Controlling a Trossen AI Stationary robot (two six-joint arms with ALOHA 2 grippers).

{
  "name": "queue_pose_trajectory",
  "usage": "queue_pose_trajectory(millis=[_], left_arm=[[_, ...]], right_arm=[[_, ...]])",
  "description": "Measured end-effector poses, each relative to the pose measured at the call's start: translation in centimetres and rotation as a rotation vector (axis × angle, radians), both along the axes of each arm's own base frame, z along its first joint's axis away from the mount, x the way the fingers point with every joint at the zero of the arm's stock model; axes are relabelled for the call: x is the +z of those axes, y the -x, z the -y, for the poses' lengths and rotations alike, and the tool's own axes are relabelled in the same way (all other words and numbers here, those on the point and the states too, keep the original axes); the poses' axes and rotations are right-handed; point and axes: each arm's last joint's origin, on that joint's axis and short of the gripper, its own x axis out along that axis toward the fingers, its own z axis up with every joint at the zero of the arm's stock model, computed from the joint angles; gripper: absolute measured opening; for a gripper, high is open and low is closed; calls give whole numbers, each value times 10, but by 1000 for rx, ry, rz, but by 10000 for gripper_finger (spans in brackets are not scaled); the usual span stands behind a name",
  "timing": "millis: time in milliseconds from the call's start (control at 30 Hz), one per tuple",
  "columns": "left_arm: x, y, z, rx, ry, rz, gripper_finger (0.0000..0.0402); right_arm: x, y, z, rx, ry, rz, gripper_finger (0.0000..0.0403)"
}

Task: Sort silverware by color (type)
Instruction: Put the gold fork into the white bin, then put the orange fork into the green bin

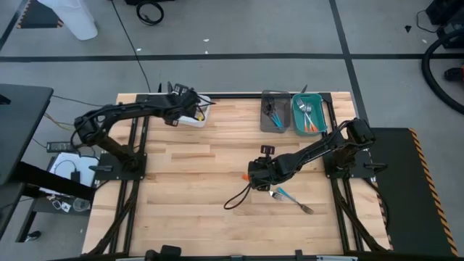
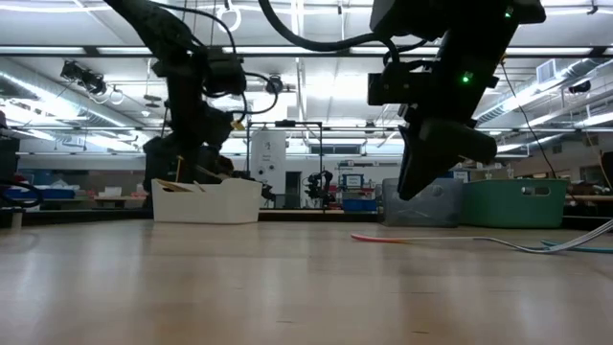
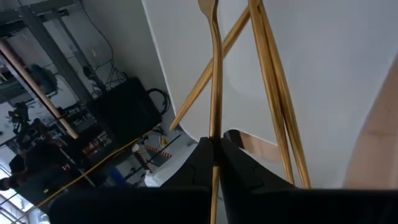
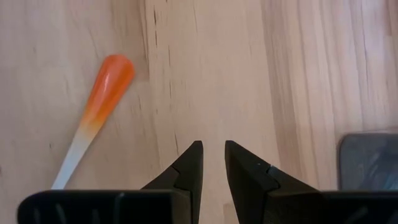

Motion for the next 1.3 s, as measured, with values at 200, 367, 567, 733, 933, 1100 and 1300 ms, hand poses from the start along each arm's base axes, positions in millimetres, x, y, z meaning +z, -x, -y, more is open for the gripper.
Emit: queue_pose_trajectory(millis=[200, 367, 567, 733, 933, 1100, 1300], left_arm=[[-14, -8, -4, -42, 7, -69, 16], [-23, -14, -6, -67, 8, -101, 25], [-27, -16, -7, -62, 9, -100, 77], [-26, -18, -7, -38, -7, -54, 111], [-26, -22, -2, -61, 5, -32, 139], [-24, -27, 3, -70, -30, -23, 139], [-18, -36, 11, -73, -131, -11, 124]], right_arm=[[0, 0, 0, 0, 0, 0, 78], [0, 0, 0, -6, -5, 3, 78], [0, 1, -3, -3, -13, 5, 78], [0, 2, -7, -8, -20, 13, 78], [0, 3, -10, -4, -23, 16, 78], [0, 3, -10, -13, -25, 17, 78], [0, 3, -10, -14, -25, 16, 78]])
